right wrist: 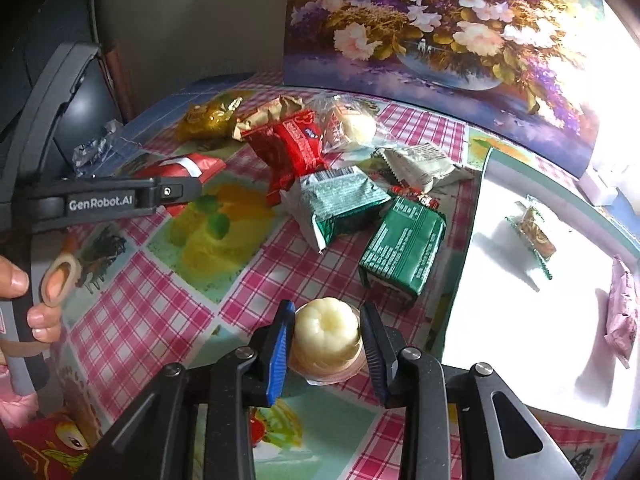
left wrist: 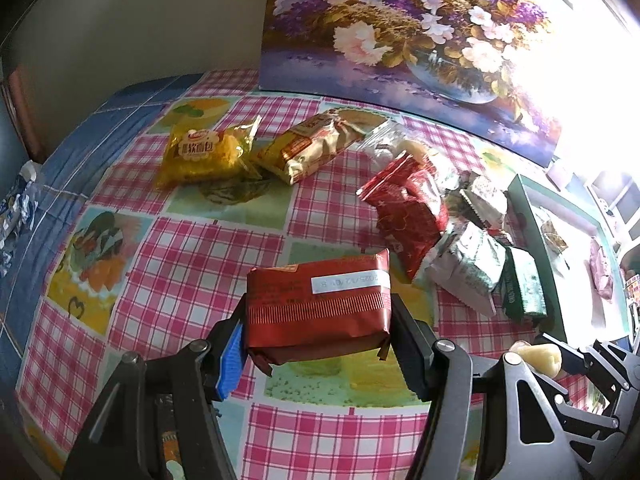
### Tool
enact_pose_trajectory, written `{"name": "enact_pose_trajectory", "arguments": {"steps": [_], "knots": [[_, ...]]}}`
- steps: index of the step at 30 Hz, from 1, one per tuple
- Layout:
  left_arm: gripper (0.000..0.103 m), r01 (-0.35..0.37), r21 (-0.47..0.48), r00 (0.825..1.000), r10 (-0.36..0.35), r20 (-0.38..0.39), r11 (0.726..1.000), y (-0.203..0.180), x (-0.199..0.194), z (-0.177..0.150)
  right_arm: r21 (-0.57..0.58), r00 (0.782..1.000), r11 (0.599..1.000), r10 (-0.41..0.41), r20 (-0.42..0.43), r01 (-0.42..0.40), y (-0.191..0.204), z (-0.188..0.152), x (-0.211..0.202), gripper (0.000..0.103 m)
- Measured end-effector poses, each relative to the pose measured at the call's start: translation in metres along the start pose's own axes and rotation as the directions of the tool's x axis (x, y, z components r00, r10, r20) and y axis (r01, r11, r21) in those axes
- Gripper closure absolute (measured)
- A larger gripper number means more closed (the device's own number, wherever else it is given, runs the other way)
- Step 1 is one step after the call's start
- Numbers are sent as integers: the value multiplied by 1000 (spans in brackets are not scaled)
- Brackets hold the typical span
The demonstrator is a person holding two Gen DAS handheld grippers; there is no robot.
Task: Organize snacks
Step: 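Carry the pudding cup and red package over the white tray with both grippers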
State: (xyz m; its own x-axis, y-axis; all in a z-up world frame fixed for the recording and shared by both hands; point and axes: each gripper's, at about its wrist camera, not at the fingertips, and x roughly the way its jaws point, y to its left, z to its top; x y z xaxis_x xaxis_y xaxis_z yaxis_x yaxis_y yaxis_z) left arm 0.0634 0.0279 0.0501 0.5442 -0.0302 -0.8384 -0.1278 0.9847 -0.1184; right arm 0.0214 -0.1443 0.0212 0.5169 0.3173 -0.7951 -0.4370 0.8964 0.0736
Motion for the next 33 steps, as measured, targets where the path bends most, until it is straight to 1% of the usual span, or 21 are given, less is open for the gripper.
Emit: {"name": "enact_pose_trajectory", "arguments": {"steps": [4,11,15,17,24,28,33], "knots": [[38,17,23,1000,-18,18,1000,-11,-7,5,23,1000,1000,0,15,0,-6,5,-6,67],[38,59,73,997,-62,40,996,-38,-16,18,53,997,998,-24,70,20,-20,13,-24,67],[38,80,118,994,-87,61,990,-57,-21,25,92,994,995,-54,99,45,-33,16,-36,67],[38,93,146,992,-104,67,985,-69,-23,29,118,990,991,-82,111,68,-41,16,-41,67],[38,143,244,983,-166,75,959,-112,-25,33,202,976,971,-157,149,125,-77,13,-60,67],[38,164,305,979,-193,67,938,-136,-25,31,250,967,955,-202,155,160,-97,9,-68,67],[38,184,360,975,-217,53,915,-163,-23,29,290,954,932,-265,142,215,-121,2,-75,67]]}}
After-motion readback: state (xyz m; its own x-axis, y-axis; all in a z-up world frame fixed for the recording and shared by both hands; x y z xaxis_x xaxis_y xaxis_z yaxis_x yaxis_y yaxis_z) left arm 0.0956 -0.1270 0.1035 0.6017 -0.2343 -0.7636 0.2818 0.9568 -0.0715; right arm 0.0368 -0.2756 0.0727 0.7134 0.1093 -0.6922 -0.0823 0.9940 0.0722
